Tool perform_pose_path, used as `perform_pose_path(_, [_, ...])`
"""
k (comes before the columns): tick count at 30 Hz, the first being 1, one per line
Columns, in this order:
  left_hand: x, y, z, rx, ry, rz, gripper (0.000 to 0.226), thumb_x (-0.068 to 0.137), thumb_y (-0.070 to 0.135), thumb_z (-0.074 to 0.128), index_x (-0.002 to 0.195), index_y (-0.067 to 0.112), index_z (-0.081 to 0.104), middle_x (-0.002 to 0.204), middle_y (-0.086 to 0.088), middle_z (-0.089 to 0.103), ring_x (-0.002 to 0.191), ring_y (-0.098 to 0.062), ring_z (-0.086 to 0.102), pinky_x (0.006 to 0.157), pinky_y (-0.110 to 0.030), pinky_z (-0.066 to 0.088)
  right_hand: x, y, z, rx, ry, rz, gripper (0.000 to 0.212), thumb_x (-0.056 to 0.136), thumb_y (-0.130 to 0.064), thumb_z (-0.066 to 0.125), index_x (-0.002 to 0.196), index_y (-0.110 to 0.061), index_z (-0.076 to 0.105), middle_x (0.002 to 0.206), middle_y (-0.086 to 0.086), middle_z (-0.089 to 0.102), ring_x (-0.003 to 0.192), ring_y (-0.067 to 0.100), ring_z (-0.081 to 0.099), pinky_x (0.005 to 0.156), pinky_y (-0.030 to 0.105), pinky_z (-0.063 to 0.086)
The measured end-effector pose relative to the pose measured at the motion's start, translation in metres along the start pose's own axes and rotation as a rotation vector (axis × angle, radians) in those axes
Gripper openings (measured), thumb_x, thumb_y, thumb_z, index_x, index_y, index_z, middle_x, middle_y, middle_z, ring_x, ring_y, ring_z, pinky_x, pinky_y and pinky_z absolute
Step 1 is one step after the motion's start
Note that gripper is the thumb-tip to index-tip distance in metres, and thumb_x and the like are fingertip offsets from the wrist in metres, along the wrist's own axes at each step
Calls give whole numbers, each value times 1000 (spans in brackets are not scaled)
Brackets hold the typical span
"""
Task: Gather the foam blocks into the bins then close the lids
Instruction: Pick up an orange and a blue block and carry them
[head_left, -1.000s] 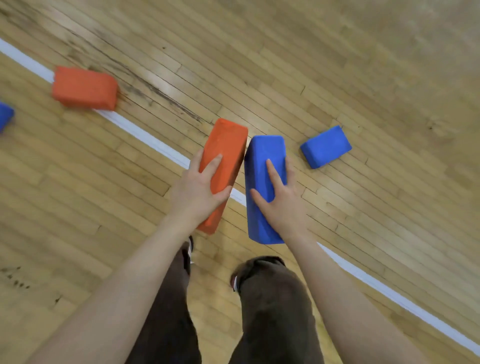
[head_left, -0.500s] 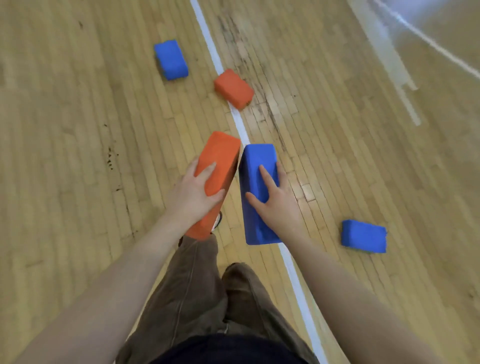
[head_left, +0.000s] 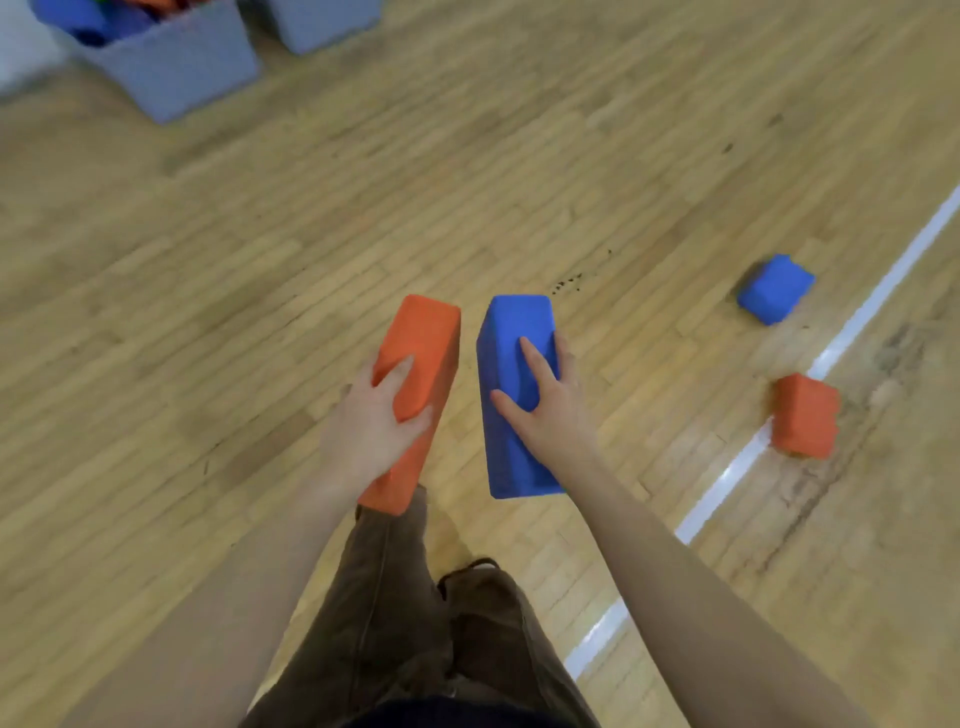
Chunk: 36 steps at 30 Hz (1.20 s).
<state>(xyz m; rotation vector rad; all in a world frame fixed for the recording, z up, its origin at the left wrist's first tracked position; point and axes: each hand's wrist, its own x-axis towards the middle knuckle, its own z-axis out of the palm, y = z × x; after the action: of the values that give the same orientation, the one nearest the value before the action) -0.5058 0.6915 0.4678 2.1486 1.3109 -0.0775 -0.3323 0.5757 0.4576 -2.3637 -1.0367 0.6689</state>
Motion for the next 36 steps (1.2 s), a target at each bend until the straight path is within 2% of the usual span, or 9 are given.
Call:
perform_pose_path(4, [3, -69, -39, -61, 148, -211, 66, 84, 51, 56, 143, 35, 32, 156, 2, 16, 130, -27, 39, 99, -43, 43, 55, -80, 48, -55, -155, -199, 70, 85, -52, 57, 146, -41, 23, 157, -12, -4, 135, 20, 33, 90, 42, 49])
perform_pose_path(7, [15, -113, -67, -98, 240, -342, 65, 83, 52, 56, 142, 36, 34, 155, 2, 18, 127, -26, 43, 96, -43, 44, 94, -139, 81, -75, -260, -301, 71, 86, -51, 57, 146, -39, 23, 157, -12, -4, 136, 22, 30, 99, 42, 43])
perform_pose_path(9, [32, -140, -88, -124, 273, -403, 64, 83, 54, 55, 141, 37, 34, 154, 2, 18, 125, -28, 44, 95, -46, 45, 122, -177, 99, -70, -310, -348, 70, 87, -48, 58, 147, -36, 24, 158, -11, -3, 138, 18, 25, 100, 36, 39])
perform_pose_path(12, [70, -172, -121, -127, 282, -458, 65, 84, 55, 53, 142, 38, 32, 155, 1, 18, 124, -31, 44, 94, -46, 45, 166, -227, 121, -86, -351, -385, 70, 88, -47, 58, 147, -36, 24, 157, -12, -4, 139, 14, 23, 95, 35, 42])
perform_pose_path(20, [200, -190, -223, -121, 299, -396, 64, 84, 55, 53, 142, 38, 31, 155, 1, 18, 128, -27, 41, 97, -41, 43, 287, -297, 137, -101, -276, -268, 69, 87, -49, 57, 146, -38, 23, 156, -14, -1, 132, 20, 35, 89, 40, 49])
perform_pose_path(25, [324, -179, -272, -141, 291, -259, 66, 82, 52, 58, 142, 36, 35, 154, -2, 21, 131, -27, 39, 99, -43, 43, 379, -306, 131, -87, -211, -164, 69, 84, -55, 54, 144, -44, 21, 155, -15, -1, 122, 22, 47, 80, 43, 54])
perform_pose_path(28, [404, -169, -295, -127, 295, -233, 66, 83, 52, 58, 142, 35, 35, 155, -1, 20, 131, -25, 39, 97, -39, 41, 452, -312, 130, -73, -206, -120, 70, 85, -53, 55, 145, -40, 23, 156, -12, -1, 121, 22, 48, 82, 42, 53])
perform_pose_path(32, [514, -157, -329, -89, 279, -276, 66, 83, 53, 58, 142, 38, 34, 155, 1, 19, 131, -24, 38, 96, -39, 41, 564, -333, 127, -62, -212, -99, 69, 84, -50, 58, 144, -39, 25, 156, -12, 2, 128, 21, 42, 87, 40, 50])
perform_pose_path(36, [604, -153, -366, -100, 250, -333, 64, 83, 55, 57, 141, 41, 34, 154, 6, 18, 131, -21, 38, 93, -39, 43, 673, -379, 113, -60, -243, -132, 69, 85, -49, 58, 145, -40, 25, 157, -13, 2, 128, 21, 42, 84, 40, 50])
